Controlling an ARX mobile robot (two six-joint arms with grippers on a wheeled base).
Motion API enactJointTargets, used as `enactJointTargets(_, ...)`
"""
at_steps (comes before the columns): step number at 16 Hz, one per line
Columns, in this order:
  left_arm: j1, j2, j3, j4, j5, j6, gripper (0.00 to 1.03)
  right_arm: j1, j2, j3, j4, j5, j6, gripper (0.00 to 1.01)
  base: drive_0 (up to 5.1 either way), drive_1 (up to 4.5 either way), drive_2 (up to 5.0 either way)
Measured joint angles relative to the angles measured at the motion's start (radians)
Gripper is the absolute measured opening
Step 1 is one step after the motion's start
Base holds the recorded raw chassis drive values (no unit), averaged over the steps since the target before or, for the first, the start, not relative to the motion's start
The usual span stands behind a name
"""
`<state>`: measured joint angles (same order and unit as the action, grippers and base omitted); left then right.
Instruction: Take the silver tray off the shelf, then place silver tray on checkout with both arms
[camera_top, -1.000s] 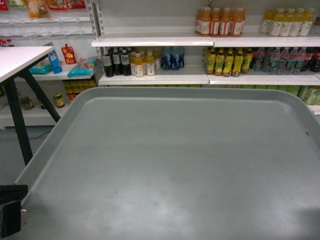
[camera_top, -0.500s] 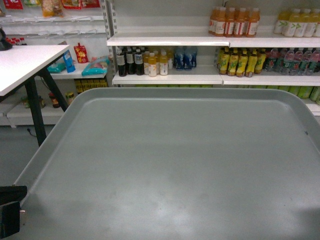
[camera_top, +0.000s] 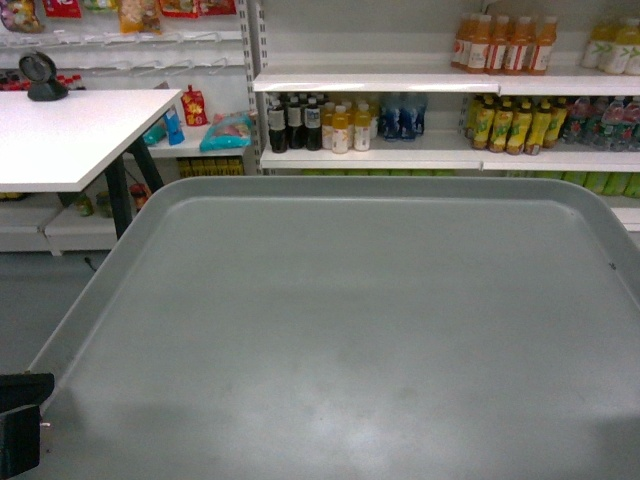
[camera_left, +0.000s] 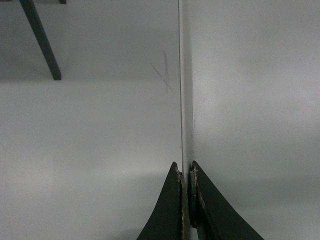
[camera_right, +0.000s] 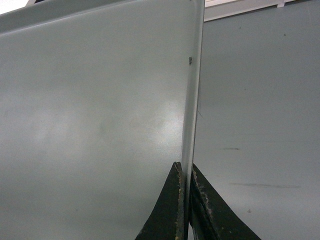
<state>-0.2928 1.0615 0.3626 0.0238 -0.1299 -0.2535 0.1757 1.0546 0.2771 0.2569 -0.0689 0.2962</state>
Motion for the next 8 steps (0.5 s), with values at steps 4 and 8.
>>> enactJointTargets(4,0.0,0.0,0.0,0.001,0.0,0.0,0.02,0.0,0.0,0.0,-0.002,0.0,0.0,0.03,-4.9,2.5,2.5)
enactJointTargets(8,0.0,0.0,0.0,0.0,0.0,0.0,0.02,0.0,0.0,0.0,-0.001,0.0,0.0,0.03,-5.0,2.39,2.4)
